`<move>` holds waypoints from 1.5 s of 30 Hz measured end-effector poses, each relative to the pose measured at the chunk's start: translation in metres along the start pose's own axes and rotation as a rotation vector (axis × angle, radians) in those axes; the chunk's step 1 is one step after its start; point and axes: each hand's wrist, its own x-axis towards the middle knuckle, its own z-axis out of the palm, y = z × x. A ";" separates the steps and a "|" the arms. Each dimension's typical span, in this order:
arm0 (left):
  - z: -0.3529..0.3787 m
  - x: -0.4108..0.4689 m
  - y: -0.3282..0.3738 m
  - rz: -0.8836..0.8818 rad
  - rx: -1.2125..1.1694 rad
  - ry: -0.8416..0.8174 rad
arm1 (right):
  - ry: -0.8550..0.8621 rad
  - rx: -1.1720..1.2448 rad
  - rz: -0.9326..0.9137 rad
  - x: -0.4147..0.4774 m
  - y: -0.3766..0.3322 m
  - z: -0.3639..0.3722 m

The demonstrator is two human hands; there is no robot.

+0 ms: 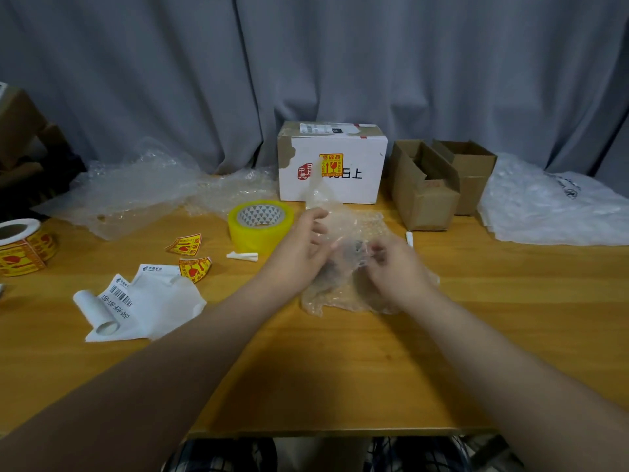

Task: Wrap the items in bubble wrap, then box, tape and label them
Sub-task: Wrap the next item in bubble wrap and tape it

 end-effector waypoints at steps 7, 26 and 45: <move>-0.002 -0.012 -0.028 0.035 0.389 -0.360 | -0.181 -0.537 0.383 0.012 0.016 -0.029; -0.004 -0.006 -0.034 -0.204 -0.005 -0.258 | -0.062 1.099 0.287 0.029 -0.057 0.013; -0.013 -0.017 -0.027 -0.016 0.088 -0.165 | -0.485 -0.145 -0.269 0.020 -0.018 0.012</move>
